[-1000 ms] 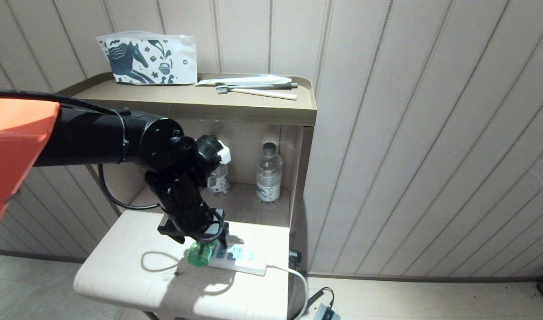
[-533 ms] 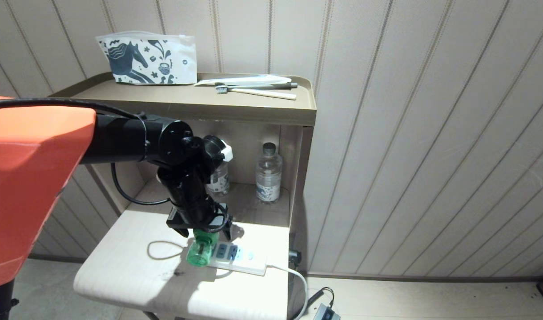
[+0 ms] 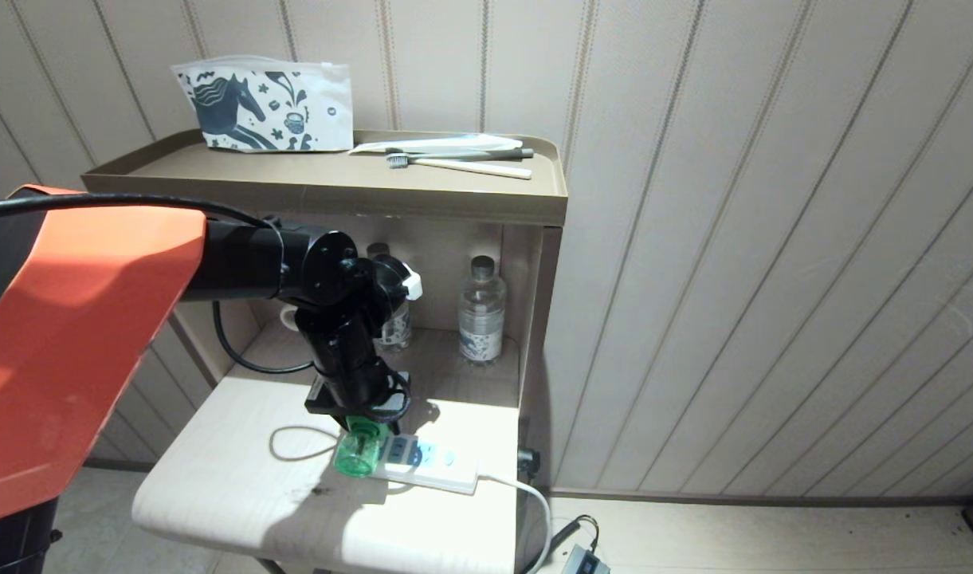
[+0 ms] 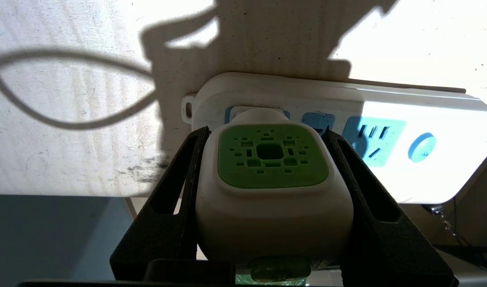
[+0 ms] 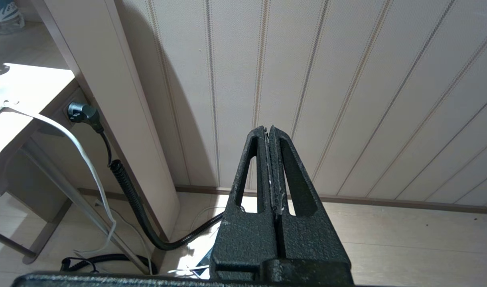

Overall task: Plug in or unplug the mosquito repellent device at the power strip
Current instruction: Hold the socket with your right hand and unplug it with your left hand

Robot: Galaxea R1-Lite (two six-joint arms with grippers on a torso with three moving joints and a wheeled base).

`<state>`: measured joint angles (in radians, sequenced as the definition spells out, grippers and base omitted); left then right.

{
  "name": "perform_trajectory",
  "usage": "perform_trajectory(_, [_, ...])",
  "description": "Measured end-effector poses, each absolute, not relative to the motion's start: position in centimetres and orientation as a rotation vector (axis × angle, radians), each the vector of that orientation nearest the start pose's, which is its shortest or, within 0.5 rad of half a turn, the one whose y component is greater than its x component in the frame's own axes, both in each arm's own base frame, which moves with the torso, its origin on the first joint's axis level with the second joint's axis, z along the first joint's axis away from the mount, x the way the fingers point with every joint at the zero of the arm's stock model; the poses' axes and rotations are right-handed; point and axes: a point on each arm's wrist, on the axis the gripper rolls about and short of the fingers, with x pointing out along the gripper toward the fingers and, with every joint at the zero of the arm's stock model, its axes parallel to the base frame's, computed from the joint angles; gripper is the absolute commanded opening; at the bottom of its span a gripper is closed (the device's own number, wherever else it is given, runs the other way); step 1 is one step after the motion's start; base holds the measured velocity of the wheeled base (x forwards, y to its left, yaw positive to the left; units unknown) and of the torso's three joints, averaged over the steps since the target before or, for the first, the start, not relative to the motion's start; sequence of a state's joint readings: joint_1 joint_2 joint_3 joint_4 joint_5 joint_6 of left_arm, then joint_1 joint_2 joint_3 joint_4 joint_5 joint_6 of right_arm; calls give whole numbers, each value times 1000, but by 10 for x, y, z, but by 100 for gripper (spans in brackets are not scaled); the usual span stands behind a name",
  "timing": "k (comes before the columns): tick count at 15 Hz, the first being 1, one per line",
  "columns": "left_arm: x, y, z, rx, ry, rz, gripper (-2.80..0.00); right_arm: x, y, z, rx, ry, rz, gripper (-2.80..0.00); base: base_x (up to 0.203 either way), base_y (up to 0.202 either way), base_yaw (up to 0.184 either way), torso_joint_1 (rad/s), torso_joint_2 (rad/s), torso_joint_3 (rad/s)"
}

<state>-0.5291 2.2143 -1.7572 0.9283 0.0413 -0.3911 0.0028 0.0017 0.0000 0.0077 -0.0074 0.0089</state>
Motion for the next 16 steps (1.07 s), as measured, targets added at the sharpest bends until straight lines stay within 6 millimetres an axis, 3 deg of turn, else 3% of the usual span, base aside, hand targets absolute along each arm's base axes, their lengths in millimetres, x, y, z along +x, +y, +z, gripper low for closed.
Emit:
perform_trajectory(5, [335, -195, 129, 68, 1390, -135, -280, -26, 0, 85, 22, -2, 7, -280, 0, 0, 0, 0, 0, 0])
perform_trajectory(10, [333, -194, 131, 68, 1394, -135, -280, -46, 2, 141, 119, -62, 89, -280, 0, 0, 0, 0, 0, 0])
perform_trajectory(12, [332, -194, 132, 68, 1393, -136, -280, -49, 2, 183, 195, -95, 135, -280, 0, 0, 0, 0, 0, 0])
perform_trajectory(14, [328, -194, 134, 73, 1396, -141, -280, -27, 1, 222, 249, -78, 205, -280, 0, 0, 0, 0, 0, 0])
perform_trajectory(16, [325, -195, 135, 78, 1398, -145, -280, 30, 7, 249, 289, 45, 269, -280, 0, 0, 0, 0, 0, 0])
